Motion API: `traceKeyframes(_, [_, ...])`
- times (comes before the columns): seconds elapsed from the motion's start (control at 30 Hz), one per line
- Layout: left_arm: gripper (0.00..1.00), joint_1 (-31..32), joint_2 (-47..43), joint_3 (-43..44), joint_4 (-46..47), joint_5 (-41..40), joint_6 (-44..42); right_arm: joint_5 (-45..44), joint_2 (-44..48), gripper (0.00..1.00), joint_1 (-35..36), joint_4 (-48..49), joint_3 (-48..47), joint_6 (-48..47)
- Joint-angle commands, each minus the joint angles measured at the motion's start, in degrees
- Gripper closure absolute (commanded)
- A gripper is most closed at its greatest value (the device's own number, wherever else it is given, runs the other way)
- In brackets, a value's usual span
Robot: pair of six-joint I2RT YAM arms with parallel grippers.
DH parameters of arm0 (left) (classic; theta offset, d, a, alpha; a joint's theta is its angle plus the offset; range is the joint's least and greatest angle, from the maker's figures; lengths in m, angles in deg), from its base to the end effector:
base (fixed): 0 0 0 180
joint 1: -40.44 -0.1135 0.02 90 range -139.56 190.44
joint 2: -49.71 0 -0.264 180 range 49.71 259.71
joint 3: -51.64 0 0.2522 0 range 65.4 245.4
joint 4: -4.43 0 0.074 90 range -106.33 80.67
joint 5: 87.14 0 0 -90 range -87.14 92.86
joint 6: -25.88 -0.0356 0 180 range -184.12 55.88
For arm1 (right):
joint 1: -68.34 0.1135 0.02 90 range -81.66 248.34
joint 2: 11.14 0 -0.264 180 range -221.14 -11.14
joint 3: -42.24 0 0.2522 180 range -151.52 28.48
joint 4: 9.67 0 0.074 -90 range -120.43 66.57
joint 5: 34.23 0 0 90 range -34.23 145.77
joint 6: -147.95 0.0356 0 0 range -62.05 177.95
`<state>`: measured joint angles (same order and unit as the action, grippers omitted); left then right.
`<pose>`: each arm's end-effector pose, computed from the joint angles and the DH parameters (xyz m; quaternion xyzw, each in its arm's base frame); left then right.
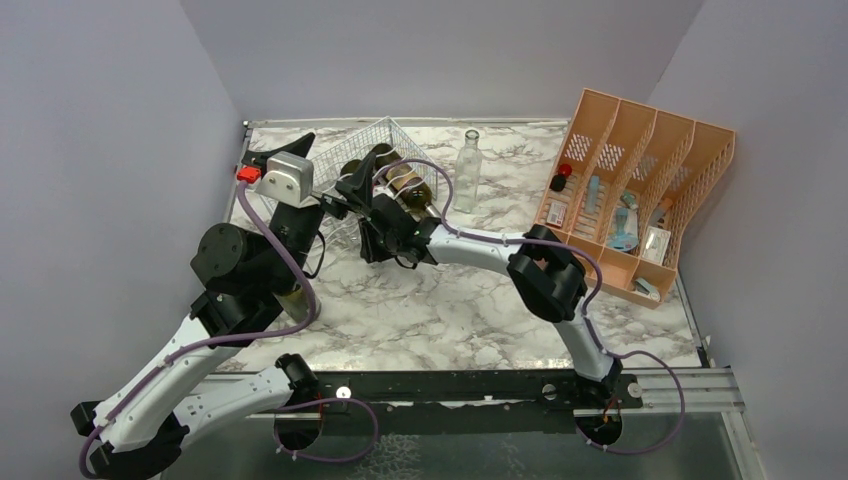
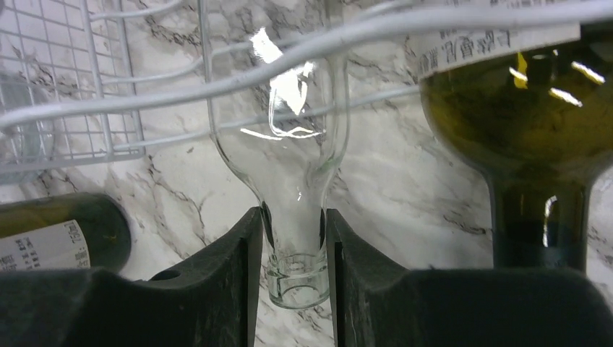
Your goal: Put the wine bottle on the wine rack
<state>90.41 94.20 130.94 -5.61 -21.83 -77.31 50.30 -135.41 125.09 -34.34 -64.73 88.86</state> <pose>0.0984 -0.0940 0.4870 0.1223 0.5429 -0.1502 0.8172 0.2719 0.4086 0.1835 -0.1851 0.8936 0.2501 0.3234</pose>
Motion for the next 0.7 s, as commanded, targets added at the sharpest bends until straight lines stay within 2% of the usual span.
traceKeyframes(0.0, [0.01, -0.1, 0.1, -0.1, 0.2, -0.9, -0.8, 0.2, -3.2, 0.67, -0.2, -1.3, -5.6, -2.3])
traceKeyframes(0.17, [0.01, -0.1, 0.2, 0.2, -0.1, -0.8, -0.8, -1.0, -4.2, 0.64, -0.2, -1.8, -8.6, -2.1])
traceKeyframes(0.37, [0.01, -0.1, -0.2, 0.8, -0.3, -0.9, -0.8, -0.9, 2.8, 0.36, -0.3, 0.8, -1.7, -0.9])
traceKeyframes(0.47, [0.01, -0.1, -0.4, 1.7, -0.5, -1.4, -1.1, 0.8, 7.7, 0.27, -0.3, 2.7, 2.7, -1.9])
traceKeyframes(0.67, [0.01, 0.0, -0.6, 5.5, -3.0, -2.7, -0.9, 8.6, 15.2, 0.25, 0.3, 6.4, 7.8, -6.0])
